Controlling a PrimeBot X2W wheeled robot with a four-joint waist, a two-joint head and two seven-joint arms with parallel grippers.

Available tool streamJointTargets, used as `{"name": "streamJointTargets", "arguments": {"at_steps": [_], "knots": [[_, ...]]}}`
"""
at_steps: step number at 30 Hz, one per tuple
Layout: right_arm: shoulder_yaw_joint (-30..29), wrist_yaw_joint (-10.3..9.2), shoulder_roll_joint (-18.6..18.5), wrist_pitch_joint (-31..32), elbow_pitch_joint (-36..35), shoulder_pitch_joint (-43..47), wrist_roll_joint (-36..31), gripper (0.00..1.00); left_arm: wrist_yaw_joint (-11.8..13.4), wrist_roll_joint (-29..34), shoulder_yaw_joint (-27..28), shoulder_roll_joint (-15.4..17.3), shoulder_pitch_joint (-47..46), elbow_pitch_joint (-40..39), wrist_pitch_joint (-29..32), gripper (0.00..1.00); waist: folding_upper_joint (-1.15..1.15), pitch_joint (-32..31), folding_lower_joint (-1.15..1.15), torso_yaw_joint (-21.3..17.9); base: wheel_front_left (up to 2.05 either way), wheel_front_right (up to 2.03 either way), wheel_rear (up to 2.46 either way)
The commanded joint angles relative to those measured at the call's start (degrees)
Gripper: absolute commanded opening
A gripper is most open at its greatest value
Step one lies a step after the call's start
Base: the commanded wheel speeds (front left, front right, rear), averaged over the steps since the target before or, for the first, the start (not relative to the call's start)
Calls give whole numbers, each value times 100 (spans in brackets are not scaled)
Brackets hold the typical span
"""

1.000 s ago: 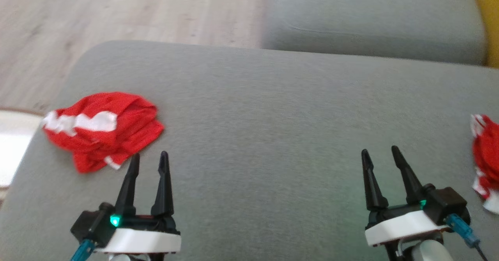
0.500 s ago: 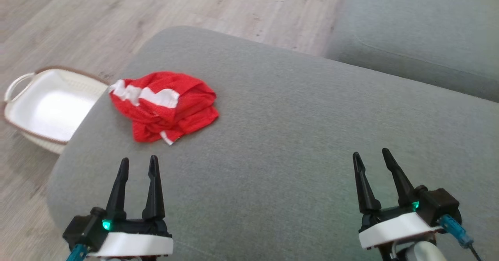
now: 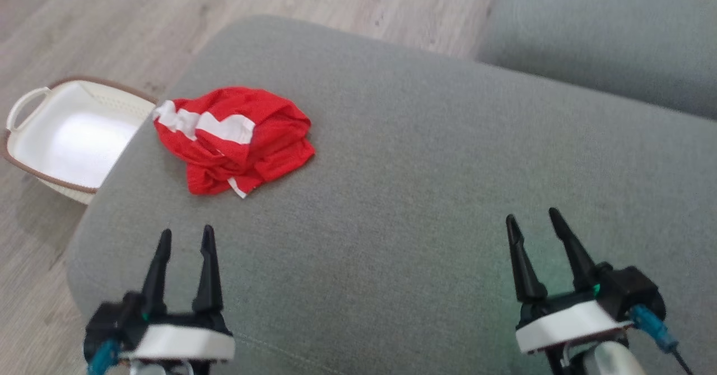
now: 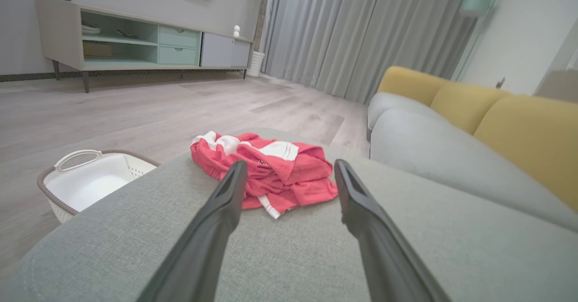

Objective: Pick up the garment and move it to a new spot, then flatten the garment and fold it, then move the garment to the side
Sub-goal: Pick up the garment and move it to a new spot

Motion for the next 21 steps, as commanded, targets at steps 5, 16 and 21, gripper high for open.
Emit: {"name": "streamJointTargets", "arguments": {"at_steps": [5,16,21], "knots": [[-85,39,-20,-62,-302,-546,-357,100,9,166,-19,477,-1393,882,107,100,0,646,0,-289,0,0,0],[-478,39,-184,-62,-521,-916,-575,100,9,-596,-1581,1468,-3847,2542,1653,100,0,1522,0,-745,0,0,0],[-479,39,-248,-62,-589,-1044,-627,100,9,-834,-1975,1766,-4418,3211,1979,100,0,1786,0,-978,0,0,0]]}}
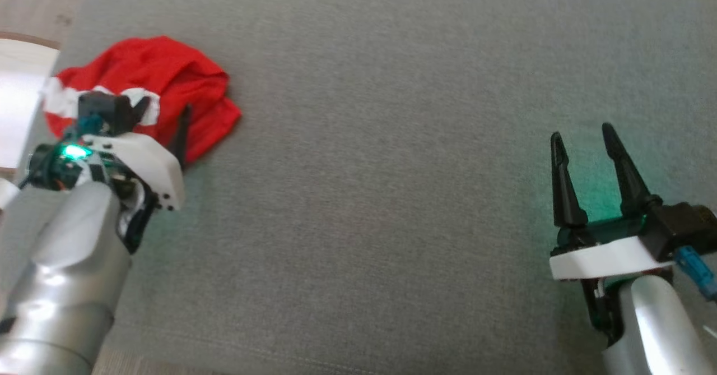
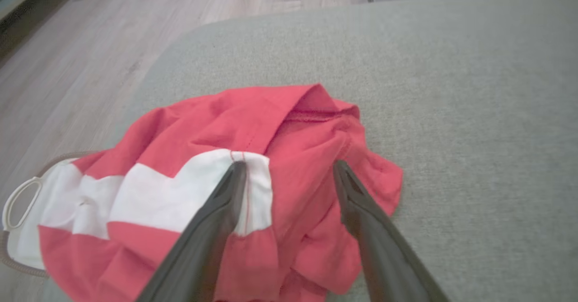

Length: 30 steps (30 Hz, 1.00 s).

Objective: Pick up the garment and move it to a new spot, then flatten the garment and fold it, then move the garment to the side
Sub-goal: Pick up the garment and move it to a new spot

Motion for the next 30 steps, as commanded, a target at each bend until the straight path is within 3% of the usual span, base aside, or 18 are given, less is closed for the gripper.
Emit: {"name": "streamJointTargets", "arguments": {"at_steps": [1,5,6,7,13,22,30], "knots": [[112,39,-64,-62,-208,-117,-35,100,11,-51,146,311,-287,-43,9,100,0,168,-1,-148,0,0,0],[84,39,-116,-62,-241,-156,-57,100,11,-253,4,382,-536,491,183,100,0,292,-1,-236,0,0,0],[73,39,-124,-62,-245,-161,-56,100,11,-328,-35,376,-575,591,238,62,0,303,-1,-247,0,0,0],[65,39,-129,-62,-249,-163,-55,100,11,-404,-60,377,-615,664,252,0,0,309,-1,-256,0,0,0],[59,39,-101,-62,-194,-154,-54,100,11,-569,-243,510,-840,892,-191,0,0,205,-1,-248,0,0,0],[119,39,47,-62,-30,-82,12,100,38,-459,-262,653,-1263,744,-1673,0,0,-382,-1,-321,0,0,0],[140,39,140,-62,31,64,99,100,83,-331,-272,752,-1331,154,-1939,0,0,-775,-1,-542,0,0,0]]}}
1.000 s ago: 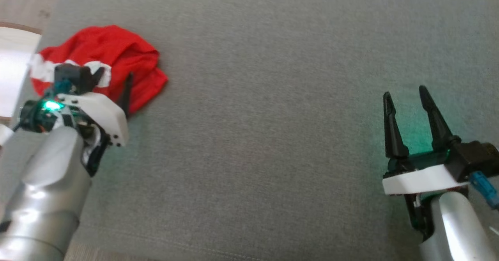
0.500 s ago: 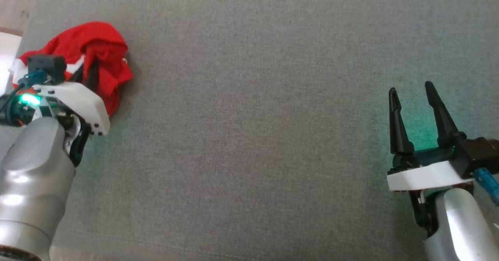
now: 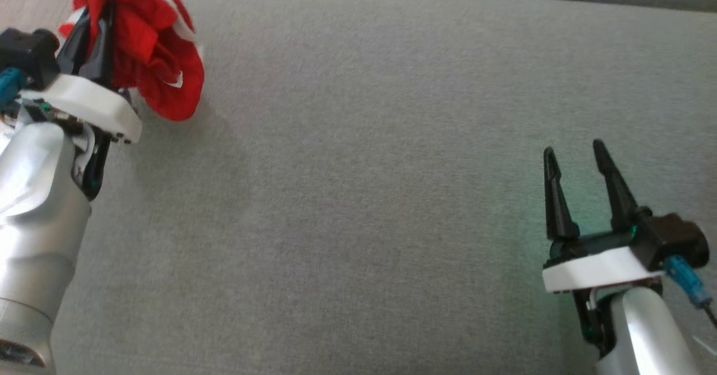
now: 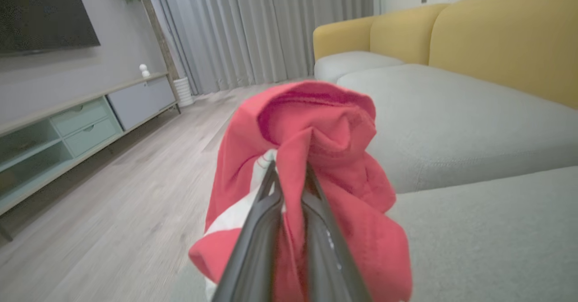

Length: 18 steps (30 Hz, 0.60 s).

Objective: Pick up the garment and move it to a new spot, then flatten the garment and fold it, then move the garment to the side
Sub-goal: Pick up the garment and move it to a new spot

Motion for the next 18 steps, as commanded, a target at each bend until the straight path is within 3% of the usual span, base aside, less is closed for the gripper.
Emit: {"name": "streamJointTargets", "arguments": {"at_steps": [1,7,12,18], "knots": [[151,39,39,-62,-152,-17,47,100,36,39,191,320,-266,-250,-79,0,0,-121,1,-130,0,0,0],[169,39,57,-62,-120,64,162,100,108,87,-40,243,33,-1034,249,0,0,-289,1,-392,0,0,0],[342,39,60,-62,-138,-18,333,100,225,4,-364,-159,566,-1883,646,0,0,-324,1,-822,0,0,0],[471,39,60,-62,-154,-143,479,100,375,51,-836,-753,1029,-2243,830,0,0,-292,1,-1457,0,0,0]]}}
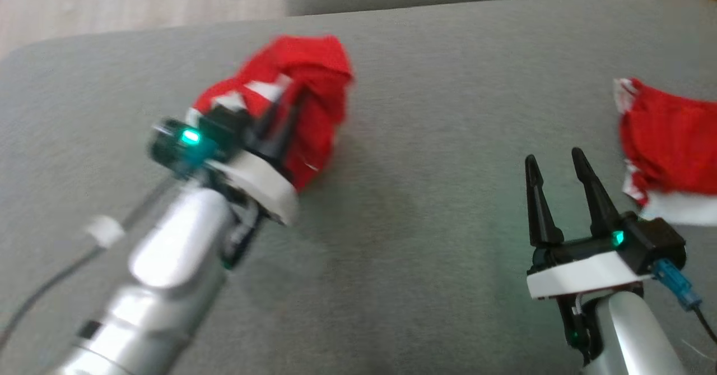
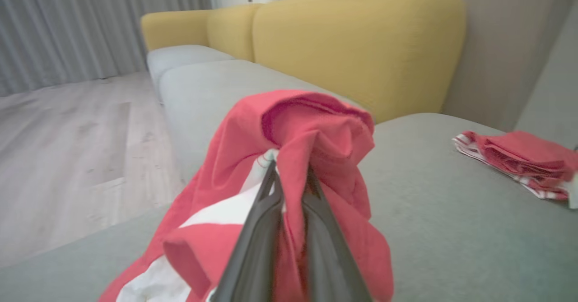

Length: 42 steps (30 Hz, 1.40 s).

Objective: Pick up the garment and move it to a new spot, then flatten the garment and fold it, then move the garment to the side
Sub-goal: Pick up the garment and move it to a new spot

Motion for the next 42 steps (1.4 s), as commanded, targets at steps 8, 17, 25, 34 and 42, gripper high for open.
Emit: {"name": "streamJointTargets", "arguments": {"at_steps": [8,17,25,34,42], "knots": [[208,39,17,-62,-212,-282,221,100,243,232,-321,-606,79,141,-69,0,0,109,0,-987,0,0,0],[205,39,17,-62,-207,-304,317,100,324,367,-699,-1019,-9,708,-389,100,0,185,0,-1105,0,0,0],[148,39,17,-62,-179,-224,249,100,359,233,-459,-885,-63,867,-772,100,0,26,0,-723,0,0,0],[119,39,17,-62,-124,-83,187,100,805,181,424,-17,397,177,-995,100,0,-220,0,-236,0,0,0],[135,39,17,-62,-149,35,105,100,1182,585,1478,297,2061,-1371,-1000,100,0,-352,0,56,0,0,0]]}}
